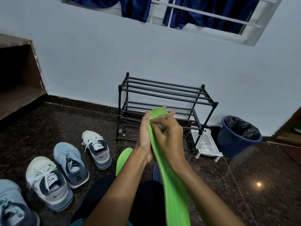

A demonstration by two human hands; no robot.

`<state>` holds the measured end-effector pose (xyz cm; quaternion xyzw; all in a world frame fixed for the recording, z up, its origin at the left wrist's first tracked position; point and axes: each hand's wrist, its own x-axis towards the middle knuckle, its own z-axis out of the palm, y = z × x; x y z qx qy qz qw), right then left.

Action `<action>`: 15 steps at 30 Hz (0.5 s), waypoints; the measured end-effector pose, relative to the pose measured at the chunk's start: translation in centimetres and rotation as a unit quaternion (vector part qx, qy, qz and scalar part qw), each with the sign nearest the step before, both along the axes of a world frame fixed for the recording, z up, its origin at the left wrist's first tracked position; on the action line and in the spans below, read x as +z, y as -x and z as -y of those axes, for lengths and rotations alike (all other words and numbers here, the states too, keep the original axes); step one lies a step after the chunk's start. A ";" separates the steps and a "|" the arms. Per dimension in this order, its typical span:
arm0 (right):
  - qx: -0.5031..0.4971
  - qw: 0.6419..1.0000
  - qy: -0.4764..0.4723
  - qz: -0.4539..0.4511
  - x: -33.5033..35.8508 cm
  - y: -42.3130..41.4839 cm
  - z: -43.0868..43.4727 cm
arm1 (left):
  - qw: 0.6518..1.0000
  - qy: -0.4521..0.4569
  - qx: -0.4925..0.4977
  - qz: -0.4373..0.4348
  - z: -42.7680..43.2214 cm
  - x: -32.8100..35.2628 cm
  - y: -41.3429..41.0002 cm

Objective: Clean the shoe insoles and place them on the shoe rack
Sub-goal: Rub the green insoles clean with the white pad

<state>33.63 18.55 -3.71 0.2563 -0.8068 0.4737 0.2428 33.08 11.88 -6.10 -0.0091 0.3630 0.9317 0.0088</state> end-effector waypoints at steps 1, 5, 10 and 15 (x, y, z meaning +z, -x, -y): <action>-0.003 1.000 -0.002 -0.003 0.3 0.3 -0.1 | 1.000 0.008 -0.007 -0.003 0.0 0.0 -0.1; -0.029 1.000 0.000 -0.003 0.9 1.1 -0.2 | 0.999 0.022 -0.003 -0.025 -0.1 -0.3 -0.1; -0.002 1.000 0.017 0.021 0.2 -0.3 0.5 | 1.000 0.015 0.009 -0.009 0.3 -0.2 0.2; 0.006 1.000 0.013 0.021 0.0 -0.8 0.3 | 1.000 0.003 0.010 -0.016 0.1 -0.4 0.4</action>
